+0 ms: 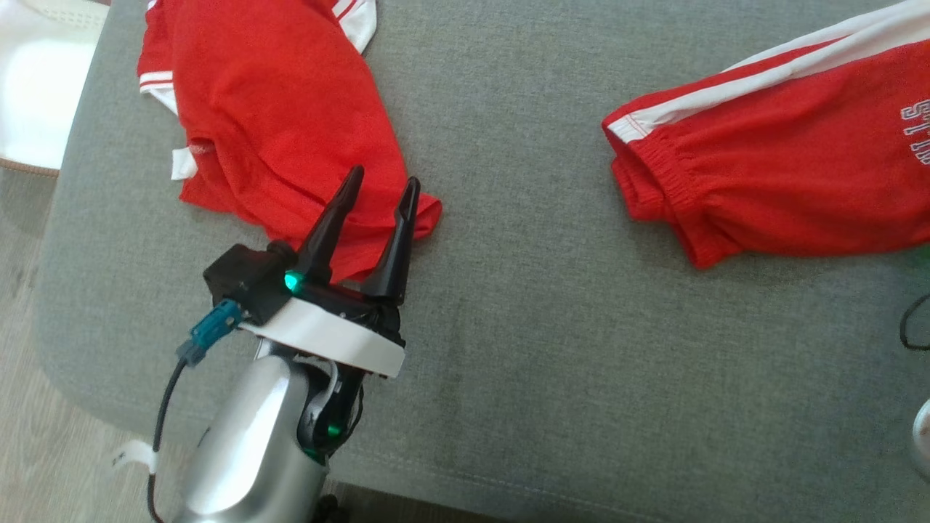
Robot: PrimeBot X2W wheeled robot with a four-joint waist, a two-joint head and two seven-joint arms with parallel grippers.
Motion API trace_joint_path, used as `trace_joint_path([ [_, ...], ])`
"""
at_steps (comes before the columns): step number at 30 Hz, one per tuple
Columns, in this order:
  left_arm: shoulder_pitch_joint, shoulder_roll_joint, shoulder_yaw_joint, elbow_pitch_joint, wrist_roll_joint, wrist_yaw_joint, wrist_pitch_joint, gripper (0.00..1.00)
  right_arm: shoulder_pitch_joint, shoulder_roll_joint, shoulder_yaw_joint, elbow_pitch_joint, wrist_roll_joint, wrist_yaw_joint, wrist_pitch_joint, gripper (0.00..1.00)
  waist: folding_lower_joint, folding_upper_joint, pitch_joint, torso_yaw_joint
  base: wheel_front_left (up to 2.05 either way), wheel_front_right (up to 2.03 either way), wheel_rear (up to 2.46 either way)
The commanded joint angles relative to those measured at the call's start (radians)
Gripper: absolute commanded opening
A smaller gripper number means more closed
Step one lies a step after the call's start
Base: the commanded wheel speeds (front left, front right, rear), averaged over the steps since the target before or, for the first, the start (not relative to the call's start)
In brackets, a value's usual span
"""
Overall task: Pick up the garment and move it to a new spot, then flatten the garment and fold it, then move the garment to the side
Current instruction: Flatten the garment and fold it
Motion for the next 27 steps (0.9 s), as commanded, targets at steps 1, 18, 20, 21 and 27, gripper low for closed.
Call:
trace_joint_path([
  [1,-0.031,0.008,0.027,-0.032,-0.007,-0.006,-0.006,1.00,0.000,0.031,0.001,0.028,-0.008,-0.001,0.029,0.74,-0.0001,0.0000,0.003,0.002,0.00,0.00,0.00],
  [18,-0.021,0.008,0.033,-0.016,0.016,-0.006,-0.006,1.00,0.039,-0.022,0.027,0.020,-0.027,-0.001,-0.181,0.00,-0.0001,0.0000,-0.061,-0.053,0.00,0.00,0.00],
  [20,-0.018,0.008,0.032,-0.015,0.016,-0.006,-0.006,1.00,0.052,-0.048,0.005,0.024,-0.048,-0.001,-0.211,0.00,-0.0001,0.0000,-0.071,-0.059,0.00,0.00,0.00],
  [21,-0.016,0.008,0.032,-0.013,0.015,-0.006,-0.006,1.00,0.061,-0.059,-0.014,0.025,-0.068,-0.001,-0.230,0.00,-0.0001,0.0000,-0.077,-0.062,0.00,0.00,0.00],
  [27,0.002,0.008,0.041,-0.008,0.015,-0.006,-0.006,1.00,0.097,-0.052,-0.153,0.013,-0.221,-0.001,-0.281,0.00,-0.0001,0.0000,-0.109,-0.080,0.00,0.00,0.00],
])
